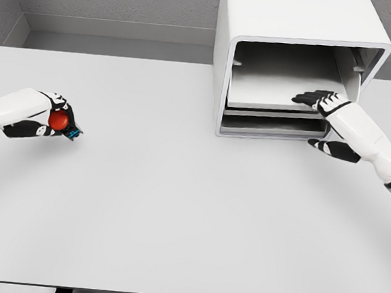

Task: Slide open multi-storey tabletop storage cabinets and put open load switch and slide close multi-storey tabletop storage cabinets

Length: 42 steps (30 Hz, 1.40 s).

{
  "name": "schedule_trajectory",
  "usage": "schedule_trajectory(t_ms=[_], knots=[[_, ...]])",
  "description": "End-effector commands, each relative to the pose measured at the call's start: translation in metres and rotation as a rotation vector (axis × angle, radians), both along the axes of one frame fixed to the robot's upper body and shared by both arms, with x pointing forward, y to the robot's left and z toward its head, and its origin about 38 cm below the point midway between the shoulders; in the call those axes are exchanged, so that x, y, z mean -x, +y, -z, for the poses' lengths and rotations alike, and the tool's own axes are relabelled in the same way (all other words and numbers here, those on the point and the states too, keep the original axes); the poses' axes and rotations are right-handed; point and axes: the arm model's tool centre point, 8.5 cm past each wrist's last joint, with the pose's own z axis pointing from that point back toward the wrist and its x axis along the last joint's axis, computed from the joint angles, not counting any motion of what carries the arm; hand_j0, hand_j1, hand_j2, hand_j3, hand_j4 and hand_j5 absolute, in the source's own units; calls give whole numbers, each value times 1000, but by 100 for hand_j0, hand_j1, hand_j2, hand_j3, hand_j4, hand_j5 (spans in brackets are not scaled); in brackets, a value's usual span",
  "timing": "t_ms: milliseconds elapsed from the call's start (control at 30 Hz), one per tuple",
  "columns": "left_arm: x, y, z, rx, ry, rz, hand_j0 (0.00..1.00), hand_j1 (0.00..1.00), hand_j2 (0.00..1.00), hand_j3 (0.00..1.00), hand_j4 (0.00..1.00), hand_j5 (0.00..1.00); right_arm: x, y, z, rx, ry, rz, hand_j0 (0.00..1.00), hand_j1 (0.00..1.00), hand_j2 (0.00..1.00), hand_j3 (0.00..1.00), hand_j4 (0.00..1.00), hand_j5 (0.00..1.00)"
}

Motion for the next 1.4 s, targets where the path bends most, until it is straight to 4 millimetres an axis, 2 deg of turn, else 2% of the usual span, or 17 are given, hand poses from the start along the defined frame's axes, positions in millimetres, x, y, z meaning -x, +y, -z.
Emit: schedule_trajectory(t_ms=[0, 267, 767, 967, 1233, 1367], knots=[[1, -4, -5, 6, -12, 10, 32, 32, 32, 32, 32, 32, -1, 2, 11, -13, 32, 1, 88, 88, 88, 88, 88, 88], [0, -16, -21, 0, -58, 50, 32, 32, 32, 32, 32, 32, -22, 18, 24, -35, 68, -14, 88, 88, 88, 88, 88, 88], [-6, -40, -48, 0, -137, 115, 33, 33, 33, 33, 33, 33, -12, 20, 27, -27, 76, -27, 88, 88, 88, 88, 88, 88], [-9, -54, -56, -8, -158, 156, 32, 32, 32, 32, 32, 32, -2, 8, 26, -13, 76, -13, 89, 89, 89, 89, 89, 89], [-7, -68, -69, 7, -203, 191, 32, 32, 32, 32, 32, 32, -1, -2, 22, -16, 67, 10, 91, 91, 91, 91, 91, 91], [-10, -79, -76, 25, -227, 213, 32, 32, 32, 32, 32, 32, -2, -13, 13, -24, 41, 42, 91, 91, 91, 91, 91, 91]])
